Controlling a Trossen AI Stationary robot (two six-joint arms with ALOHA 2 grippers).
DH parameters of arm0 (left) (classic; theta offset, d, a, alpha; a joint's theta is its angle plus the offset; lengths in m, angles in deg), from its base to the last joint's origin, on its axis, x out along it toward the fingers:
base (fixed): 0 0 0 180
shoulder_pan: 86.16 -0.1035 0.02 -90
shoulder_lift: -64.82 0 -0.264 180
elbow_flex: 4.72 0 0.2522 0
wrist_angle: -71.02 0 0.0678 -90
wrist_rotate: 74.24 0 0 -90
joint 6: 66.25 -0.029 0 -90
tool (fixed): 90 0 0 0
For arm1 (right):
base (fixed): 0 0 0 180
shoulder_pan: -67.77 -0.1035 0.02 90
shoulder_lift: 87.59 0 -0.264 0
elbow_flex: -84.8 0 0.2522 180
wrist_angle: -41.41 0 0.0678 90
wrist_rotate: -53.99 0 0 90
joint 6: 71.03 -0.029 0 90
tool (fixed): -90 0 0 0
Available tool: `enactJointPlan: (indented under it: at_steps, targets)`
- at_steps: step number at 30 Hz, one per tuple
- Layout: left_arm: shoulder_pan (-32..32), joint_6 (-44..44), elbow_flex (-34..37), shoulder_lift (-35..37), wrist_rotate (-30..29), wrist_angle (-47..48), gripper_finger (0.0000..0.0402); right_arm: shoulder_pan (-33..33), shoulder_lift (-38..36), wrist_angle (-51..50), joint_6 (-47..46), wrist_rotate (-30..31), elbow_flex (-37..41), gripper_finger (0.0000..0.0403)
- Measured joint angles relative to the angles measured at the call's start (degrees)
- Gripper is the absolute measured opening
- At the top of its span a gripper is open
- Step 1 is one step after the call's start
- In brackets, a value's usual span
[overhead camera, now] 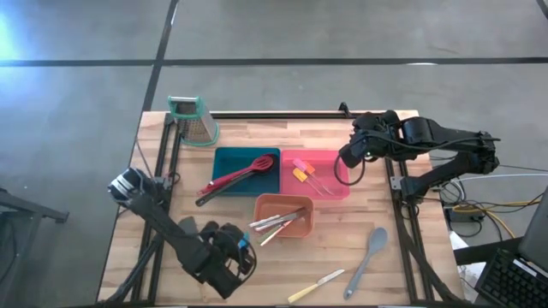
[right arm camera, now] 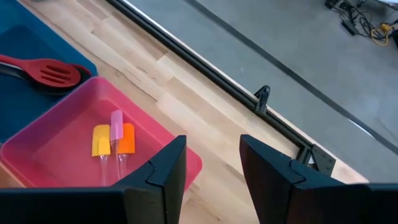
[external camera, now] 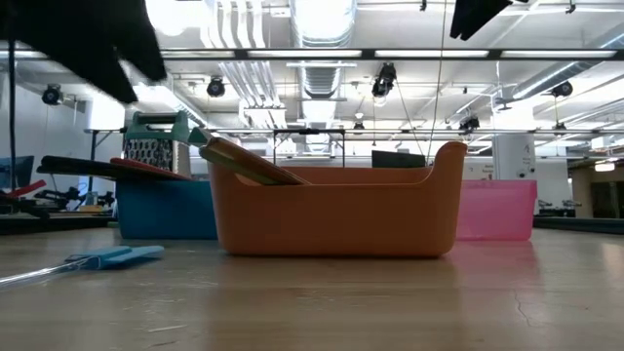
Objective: Pick & Place Kitchen Items
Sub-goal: Put the blue spatula into the red bin
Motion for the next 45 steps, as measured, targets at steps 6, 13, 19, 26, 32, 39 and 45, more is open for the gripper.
enactJointPlan:
  at_steps: [6,13,19,26,32,39,45]
  targets:
    - [0.29,-3.47,7.62,0.24,-2.58,-7.7,0.0218,0.34,0.21,0.16,-0.14,-0.24,0.0,0.0144]
    - [0.62,-3.77,13.0,0.35,-1.87,-8.19,0.0218,0.36,0.24,0.17,-0.18,-1.43,0.0,0.0146]
    - [0.55,-3.94,17.54,0.37,-0.91,-16.8,0.0218,0.36,0.24,0.22,-0.25,-1.45,0.0,0.0157]
    - [0.55,-9.32,22.3,0.4,1.1,-33.92,0.0218,0.36,0.67,0.34,-0.4,-1.45,0.03,0.0169]
    - [0.33,-10.02,25.17,0.42,1.08,-34.68,0.0218,0.36,0.79,0.55,-0.4,-1.45,1.32,0.0178]
    - [-0.43,-10.7,29.04,0.44,0.75,-37.72,0.0218,0.36,0.79,0.67,-0.4,-1.45,2.69,0.0184]
    - [-2.47,-9.31,33.03,0.81,0.18,-45.27,0.0221,0.36,0.79,0.73,-0.38,-1.43,3.12,0.0185]
